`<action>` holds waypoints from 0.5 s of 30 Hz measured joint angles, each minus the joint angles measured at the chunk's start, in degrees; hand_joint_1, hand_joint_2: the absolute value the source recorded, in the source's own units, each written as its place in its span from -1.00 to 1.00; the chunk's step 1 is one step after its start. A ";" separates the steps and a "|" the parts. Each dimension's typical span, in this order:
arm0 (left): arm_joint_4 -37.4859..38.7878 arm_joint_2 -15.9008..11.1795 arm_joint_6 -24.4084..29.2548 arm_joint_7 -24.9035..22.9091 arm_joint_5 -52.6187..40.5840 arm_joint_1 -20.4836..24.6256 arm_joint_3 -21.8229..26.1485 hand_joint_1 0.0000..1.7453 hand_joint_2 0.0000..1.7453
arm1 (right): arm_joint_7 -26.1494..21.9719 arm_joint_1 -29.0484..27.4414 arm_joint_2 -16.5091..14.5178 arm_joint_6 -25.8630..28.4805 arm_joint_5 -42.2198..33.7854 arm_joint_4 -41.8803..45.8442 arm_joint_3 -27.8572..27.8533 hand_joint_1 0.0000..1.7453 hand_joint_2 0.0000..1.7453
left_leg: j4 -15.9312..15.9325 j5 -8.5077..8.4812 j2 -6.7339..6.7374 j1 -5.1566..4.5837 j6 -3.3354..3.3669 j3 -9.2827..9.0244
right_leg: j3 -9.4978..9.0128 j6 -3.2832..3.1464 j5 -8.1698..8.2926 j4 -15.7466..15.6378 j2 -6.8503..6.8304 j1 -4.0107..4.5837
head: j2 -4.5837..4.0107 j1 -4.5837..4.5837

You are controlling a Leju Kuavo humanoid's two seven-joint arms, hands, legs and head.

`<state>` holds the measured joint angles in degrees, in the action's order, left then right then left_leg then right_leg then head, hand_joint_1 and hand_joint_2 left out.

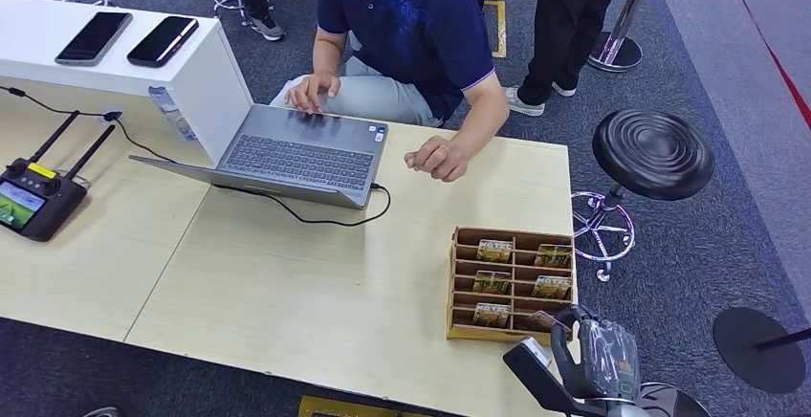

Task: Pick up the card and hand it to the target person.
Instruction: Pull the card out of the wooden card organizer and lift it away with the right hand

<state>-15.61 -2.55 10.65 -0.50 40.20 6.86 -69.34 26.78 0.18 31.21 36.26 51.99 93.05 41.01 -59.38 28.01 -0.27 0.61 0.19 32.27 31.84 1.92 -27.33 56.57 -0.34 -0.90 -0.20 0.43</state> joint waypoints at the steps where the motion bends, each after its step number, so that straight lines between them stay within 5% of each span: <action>1: 0.00 -0.05 -0.12 0.17 0.15 0.10 0.02 -1.00 1.00 | -2.12 -0.17 -0.14 1.31 -1.98 0.37 -0.42 0.64 1.00 | 0.00 0.00 0.00 0.00 0.00 0.00 | -0.01 0.00 0.00 0.00 0.00 0.00 | 0.00 0.01; 7: 0.00 -0.31 -1.11 0.88 -0.16 0.68 0.14 -1.00 1.00 | -12.95 -0.11 -1.79 3.63 -9.10 7.62 -6.22 0.64 1.00 | 0.00 -0.01 -0.02 0.00 0.00 0.01 | -0.03 0.00 0.01 0.01 -0.03 0.00 | 0.00 0.01; 15: 0.00 -0.60 -3.14 1.48 -0.80 1.27 0.14 -1.00 1.00 | -15.30 4.86 -3.27 2.06 -12.77 19.64 -12.24 0.64 1.00 | 0.00 -0.01 -0.04 -0.03 0.01 -0.01 | -0.05 0.01 0.01 0.01 -0.03 -0.02 | 0.00 0.00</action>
<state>-15.61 -3.15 7.51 0.98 39.40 8.13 -69.20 11.49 5.04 27.94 38.32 39.22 112.69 28.77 -59.38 27.99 -0.30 0.58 0.20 32.26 31.80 1.93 -27.31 56.58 -0.37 -0.92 -0.20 0.43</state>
